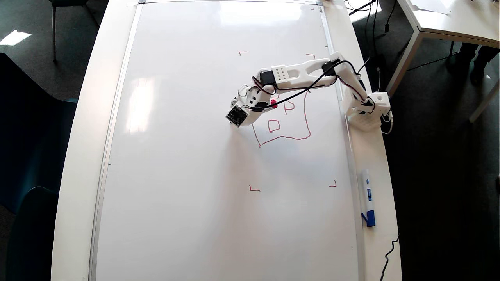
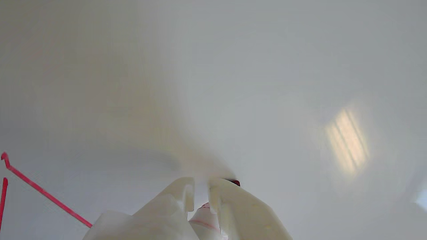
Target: Draw on a whiteboard a robot head using a pen attached to the gripper
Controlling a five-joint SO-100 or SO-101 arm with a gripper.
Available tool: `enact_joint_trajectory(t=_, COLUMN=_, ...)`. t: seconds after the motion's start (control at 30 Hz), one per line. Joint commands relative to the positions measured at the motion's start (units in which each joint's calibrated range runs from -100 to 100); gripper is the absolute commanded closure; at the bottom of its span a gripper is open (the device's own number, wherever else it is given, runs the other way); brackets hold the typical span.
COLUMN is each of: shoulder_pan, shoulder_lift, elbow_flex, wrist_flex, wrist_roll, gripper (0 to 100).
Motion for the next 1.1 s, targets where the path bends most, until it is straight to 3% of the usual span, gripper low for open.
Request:
enact_joint_trajectory(t=0.0, shoulder_pan=-0.07, shoulder_lift=0.38, elbow_flex=-1.90, wrist_flex=-1.00, wrist_roll=0.13, gripper=99)
enact_joint_trajectory(t=0.73, shoulder_pan=7.07, shoulder_lift=-1.22, elbow_flex=-1.08, wrist_flex=-0.31, wrist_roll=0.24, gripper=99)
enact_joint_trajectory(t=1.07, shoulder_pan=6.71, shoulder_lift=-3.14, elbow_flex=-0.90, wrist_flex=6.12, wrist_roll=-0.25, gripper=99)
